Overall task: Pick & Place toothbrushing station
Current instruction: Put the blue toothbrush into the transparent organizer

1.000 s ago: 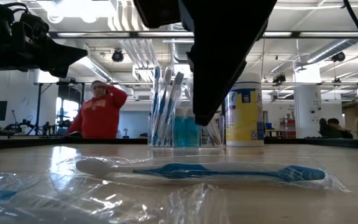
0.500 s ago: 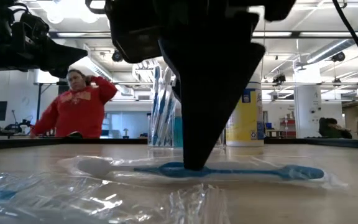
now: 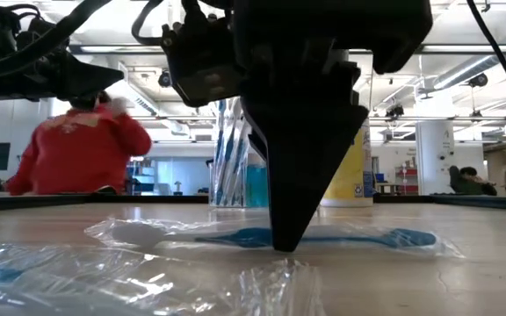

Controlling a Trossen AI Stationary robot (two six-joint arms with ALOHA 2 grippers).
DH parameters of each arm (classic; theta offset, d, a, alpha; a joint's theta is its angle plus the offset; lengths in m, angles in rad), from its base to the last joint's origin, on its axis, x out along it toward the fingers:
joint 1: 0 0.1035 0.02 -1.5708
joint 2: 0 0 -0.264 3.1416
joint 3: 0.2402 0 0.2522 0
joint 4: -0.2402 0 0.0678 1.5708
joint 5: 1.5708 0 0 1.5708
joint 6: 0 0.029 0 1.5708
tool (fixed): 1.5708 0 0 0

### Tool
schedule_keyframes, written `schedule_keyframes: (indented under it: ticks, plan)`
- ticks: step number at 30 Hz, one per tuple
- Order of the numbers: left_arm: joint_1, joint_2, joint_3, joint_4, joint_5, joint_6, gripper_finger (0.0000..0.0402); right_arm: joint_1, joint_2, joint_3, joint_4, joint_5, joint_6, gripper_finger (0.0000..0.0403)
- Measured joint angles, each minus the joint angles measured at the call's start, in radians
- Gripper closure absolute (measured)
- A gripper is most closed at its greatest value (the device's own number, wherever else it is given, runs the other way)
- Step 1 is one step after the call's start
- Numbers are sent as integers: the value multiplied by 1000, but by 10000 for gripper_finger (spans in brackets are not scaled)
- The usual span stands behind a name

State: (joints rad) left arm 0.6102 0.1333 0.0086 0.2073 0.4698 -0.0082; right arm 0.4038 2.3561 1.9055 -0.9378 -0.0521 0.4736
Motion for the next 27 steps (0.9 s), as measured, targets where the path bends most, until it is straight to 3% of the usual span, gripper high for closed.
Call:
schedule_keyframes:
  ticks: [8, 18, 27]
  plan:
    - [0, 0, -1, 0, 0, 0, 393, 0, -8, -1, -13, 12, -122, 379]
    - [0, 0, -2, 0, 0, 2, 385, -3, -88, 3, 0, 36, -212, 385]
    - [0, 2, -2, 0, 0, 5, 391, 17, -270, -5, 184, 90, -380, 387]
